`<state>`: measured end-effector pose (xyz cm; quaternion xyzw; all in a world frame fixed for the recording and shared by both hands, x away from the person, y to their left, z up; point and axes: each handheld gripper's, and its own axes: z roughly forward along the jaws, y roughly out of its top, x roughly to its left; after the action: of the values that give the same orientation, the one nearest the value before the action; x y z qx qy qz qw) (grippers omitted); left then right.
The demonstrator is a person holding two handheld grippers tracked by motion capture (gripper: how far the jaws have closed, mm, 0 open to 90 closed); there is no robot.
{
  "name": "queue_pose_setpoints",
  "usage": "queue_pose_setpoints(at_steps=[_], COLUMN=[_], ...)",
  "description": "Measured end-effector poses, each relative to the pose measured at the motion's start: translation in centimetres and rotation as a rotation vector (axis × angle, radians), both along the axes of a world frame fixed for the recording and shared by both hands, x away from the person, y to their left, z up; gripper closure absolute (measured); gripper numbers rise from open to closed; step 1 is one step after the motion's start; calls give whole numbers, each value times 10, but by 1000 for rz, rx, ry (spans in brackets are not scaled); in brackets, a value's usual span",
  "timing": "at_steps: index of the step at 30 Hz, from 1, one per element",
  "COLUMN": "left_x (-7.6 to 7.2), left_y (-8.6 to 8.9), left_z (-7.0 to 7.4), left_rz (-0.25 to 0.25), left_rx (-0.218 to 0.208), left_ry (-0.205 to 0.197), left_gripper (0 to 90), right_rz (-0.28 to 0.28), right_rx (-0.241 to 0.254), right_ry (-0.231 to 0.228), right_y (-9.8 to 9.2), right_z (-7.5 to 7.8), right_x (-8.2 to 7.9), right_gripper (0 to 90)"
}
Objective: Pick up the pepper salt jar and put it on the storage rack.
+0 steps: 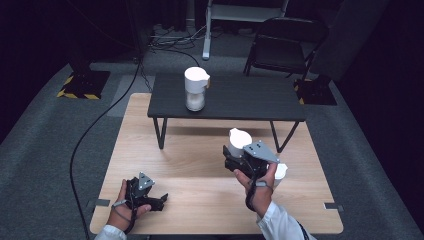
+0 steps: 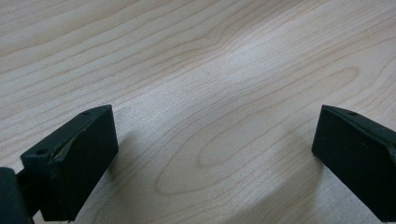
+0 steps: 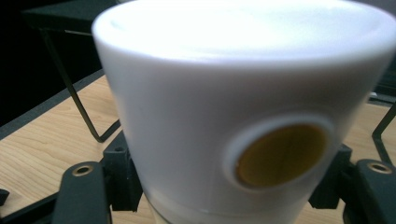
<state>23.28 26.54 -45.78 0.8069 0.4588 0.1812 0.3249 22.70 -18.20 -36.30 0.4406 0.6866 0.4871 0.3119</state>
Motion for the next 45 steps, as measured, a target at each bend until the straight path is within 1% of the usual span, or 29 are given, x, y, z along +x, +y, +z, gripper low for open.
queue_pose_setpoints(at_steps=[8,11,17,21,22,32,38,45], left_x=[0,0,0,0,0,0,0,0], left_y=[0,0,0,0,0,0,0,0], left_z=[0,0,0,0,0,0,0,0], left_rz=[0,0,0,0,0,0,-1,-1], left_rx=[0,0,-1,-1,0,0,-1,0], left_ry=[0,0,0,0,0,0,0,0], left_gripper=[2,2,2,2,2,2,2,2], right_rz=[8,11,26,21,23,16,3,-11], right_rx=[16,14,25,27,26,25,36,28], right_ry=[-21,-35,-33,-33,-40,-87,-110,-129], right_y=[-9,-10,-16,-17,-18,-17,-16,-12], right_z=[19,25,39,49,51,74,86,94], right_x=[2,2,9,12,13,19,26,37], right_gripper=[295,295,295,295,295,295,295,295])
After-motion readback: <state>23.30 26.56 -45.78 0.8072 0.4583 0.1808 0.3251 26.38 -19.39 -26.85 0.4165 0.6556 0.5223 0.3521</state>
